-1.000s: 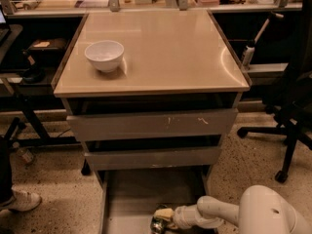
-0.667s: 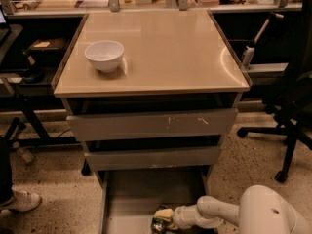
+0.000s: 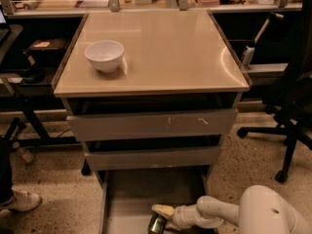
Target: Place green can into bottom drawer
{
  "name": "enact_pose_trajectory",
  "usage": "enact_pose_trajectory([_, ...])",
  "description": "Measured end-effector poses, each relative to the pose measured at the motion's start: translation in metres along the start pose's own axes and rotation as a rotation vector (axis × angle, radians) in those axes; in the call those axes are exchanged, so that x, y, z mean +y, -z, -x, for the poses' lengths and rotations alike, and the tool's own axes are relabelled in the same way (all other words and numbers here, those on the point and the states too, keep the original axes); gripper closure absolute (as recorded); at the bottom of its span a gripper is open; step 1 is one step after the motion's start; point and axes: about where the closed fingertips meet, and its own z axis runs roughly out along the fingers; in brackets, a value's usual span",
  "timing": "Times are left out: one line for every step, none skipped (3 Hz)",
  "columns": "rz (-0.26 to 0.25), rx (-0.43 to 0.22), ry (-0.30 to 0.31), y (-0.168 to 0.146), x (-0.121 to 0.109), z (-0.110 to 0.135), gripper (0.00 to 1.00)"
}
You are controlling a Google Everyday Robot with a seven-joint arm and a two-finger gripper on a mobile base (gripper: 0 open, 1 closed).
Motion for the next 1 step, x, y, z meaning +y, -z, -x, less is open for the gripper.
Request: enact_pose_trajectory([0.000,0.000,0.000,0.0000,0.0000,0.0000,0.00])
